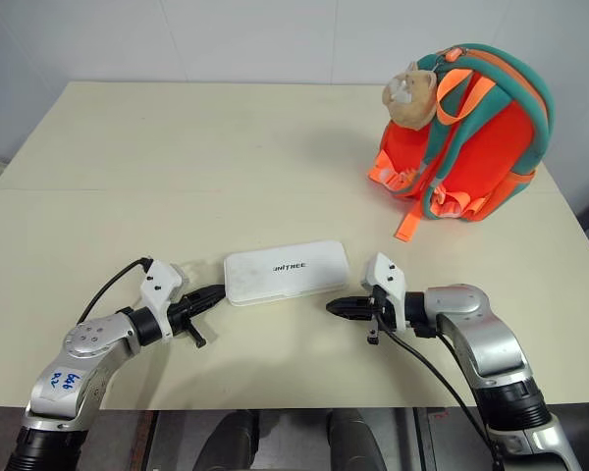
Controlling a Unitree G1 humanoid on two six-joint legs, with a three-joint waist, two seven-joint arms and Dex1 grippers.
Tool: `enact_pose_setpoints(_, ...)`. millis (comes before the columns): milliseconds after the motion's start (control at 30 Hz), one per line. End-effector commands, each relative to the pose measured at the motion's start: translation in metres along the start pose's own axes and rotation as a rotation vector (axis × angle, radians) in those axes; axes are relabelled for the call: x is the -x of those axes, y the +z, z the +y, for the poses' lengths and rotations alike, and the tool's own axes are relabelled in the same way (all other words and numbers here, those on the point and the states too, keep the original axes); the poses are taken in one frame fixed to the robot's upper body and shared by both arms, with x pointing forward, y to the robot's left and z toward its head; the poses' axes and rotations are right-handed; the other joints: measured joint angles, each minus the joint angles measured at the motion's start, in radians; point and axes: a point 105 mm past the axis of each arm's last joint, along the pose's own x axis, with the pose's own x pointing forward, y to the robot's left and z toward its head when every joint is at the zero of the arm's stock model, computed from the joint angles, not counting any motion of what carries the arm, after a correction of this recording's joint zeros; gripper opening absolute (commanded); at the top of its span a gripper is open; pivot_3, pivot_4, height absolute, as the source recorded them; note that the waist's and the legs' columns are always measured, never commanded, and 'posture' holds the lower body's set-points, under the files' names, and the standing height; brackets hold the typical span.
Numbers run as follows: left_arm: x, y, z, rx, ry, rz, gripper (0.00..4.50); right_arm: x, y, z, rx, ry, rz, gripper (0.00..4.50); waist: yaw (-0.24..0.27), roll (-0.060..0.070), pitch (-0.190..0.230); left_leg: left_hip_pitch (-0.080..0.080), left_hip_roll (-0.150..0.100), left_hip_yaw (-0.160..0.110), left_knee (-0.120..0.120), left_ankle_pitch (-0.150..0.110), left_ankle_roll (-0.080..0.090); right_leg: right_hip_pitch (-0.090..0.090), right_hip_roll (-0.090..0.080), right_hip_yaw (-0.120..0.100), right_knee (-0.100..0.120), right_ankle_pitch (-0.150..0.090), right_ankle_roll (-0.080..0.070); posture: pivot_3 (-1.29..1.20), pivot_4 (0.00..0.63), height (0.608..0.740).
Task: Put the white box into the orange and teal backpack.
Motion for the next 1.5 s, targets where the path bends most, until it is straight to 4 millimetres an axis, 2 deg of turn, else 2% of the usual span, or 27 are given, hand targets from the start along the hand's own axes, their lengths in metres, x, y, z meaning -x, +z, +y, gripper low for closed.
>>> enact_pose_setpoints(33, 0.001, 0.007, -0.008, -0.023, -0.024, -0.011, 0.03, 0.011, 0.006, -0.005, 0.020, -0.038, -0.014, 0.04, -0.001, 0.000, 0.000, 0.000, 0.000, 0.000, 0.000, 0.000, 0.000, 0.000, 0.000, 0.000, 0.000, 0.000, 0.000, 0.00, 0.150, 0.740)
enact_pose_setpoints(133, 0.006, 0.005, -0.001, -0.030, 0.012, 0.004, 0.03, 0.022, 0.007, -0.012, 0.021, -0.067, -0.008, 0.04, 0.000, 0.000, 0.000, 0.000, 0.000, 0.000, 0.000, 0.000, 0.000, 0.000, 0.000, 0.000, 0.000, 0.000, 0.000, 0.00, 0.150, 0.740)
enact_pose_setpoints(333, 0.013, 0.007, 0.013, -0.047, 0.083, 0.008, 0.03, 0.038, 0.012, -0.051, 0.066, -0.220, -0.015, 0.04, -0.003, 0.000, 0.000, 0.000, 0.000, 0.000, 0.000, 0.000, 0.000, 0.000, 0.000, 0.000, -0.001, 0.000, 0.000, 0.00, 0.150, 0.740)
enact_pose_setpoints(433, 0.011, 0.009, 0.014, -0.052, 0.100, 0.000, 0.03, 0.035, 0.012, -0.064, 0.081, -0.255, -0.020, 0.04, -0.002, 0.000, 0.000, 0.000, 0.000, 0.000, 0.000, 0.000, 0.000, 0.000, 0.000, 0.000, -0.002, 0.000, 0.000, 0.00, 0.150, 0.740)
enact_pose_setpoints(600, 0.001, 0.015, 0.009, -0.054, 0.080, -0.035, 0.03, 0.017, 0.013, -0.072, 0.077, -0.241, -0.054, 0.04, -0.001, 0.000, 0.000, -0.001, 0.000, 0.000, -0.001, -0.001, 0.001, 0.000, 0.000, 0.000, -0.003, 0.000, 0.000, 0.00, 0.150, 0.740)
enact_pose_setpoints(767, -0.009, 0.021, 0.002, -0.055, 0.039, -0.066, 0.03, 0.002, 0.014, -0.068, 0.076, -0.192, -0.075, 0.04, -0.001, 0.000, 0.000, -0.001, 0.000, 0.000, -0.001, -0.001, 0.001, 0.000, 0.000, 0.000, -0.003, 0.000, 0.000, 0.00, 0.150, 0.740)
enact_pose_setpoints(933, -0.012, 0.024, -0.002, -0.048, 0.011, -0.084, 0.03, -0.004, 0.017, -0.056, 0.080, -0.142, -0.087, 0.04, -0.001, 0.000, 0.000, -0.001, 0.000, 0.000, 0.000, -0.001, 0.001, 0.000, 0.000, 0.000, -0.002, 0.000, 0.001, 0.00, 0.150, 0.740)
enact_pose_setpoints(1067, -0.002, 0.016, -0.009, -0.021, -0.008, -0.056, 0.03, 0.005, 0.017, -0.035, 0.066, -0.106, -0.073, 0.04, -0.001, 0.000, 0.000, -0.001, 0.001, 0.000, -0.001, -0.001, 0.001, 0.000, 0.000, 0.000, -0.003, 0.000, 0.000, 0.00, 0.150, 0.740)
enact_pose_setpoints(1267, 0.007, 0.010, -0.011, -0.008, -0.008, -0.032, 0.03, 0.015, 0.015, -0.017, 0.035, -0.107, -0.058, 0.04, 0.000, 0.000, 0.000, 0.000, 0.000, 0.000, -0.001, -0.001, 0.001, 0.001, 0.000, 0.000, -0.003, 0.000, 0.000, 0.00, 0.150, 0.740)
enact_pose_setpoints(1500, 0.007, 0.008, -0.018, 0.007, -0.026, -0.028, 0.03, 0.021, 0.010, -0.021, 0.025, -0.158, -0.038, 0.04, 0.000, 0.000, 0.000, 0.000, 0.000, 0.000, 0.000, -0.001, 0.001, 0.002, 0.000, 0.000, -0.004, 0.000, 0.001, 0.00, 0.150, 0.740)
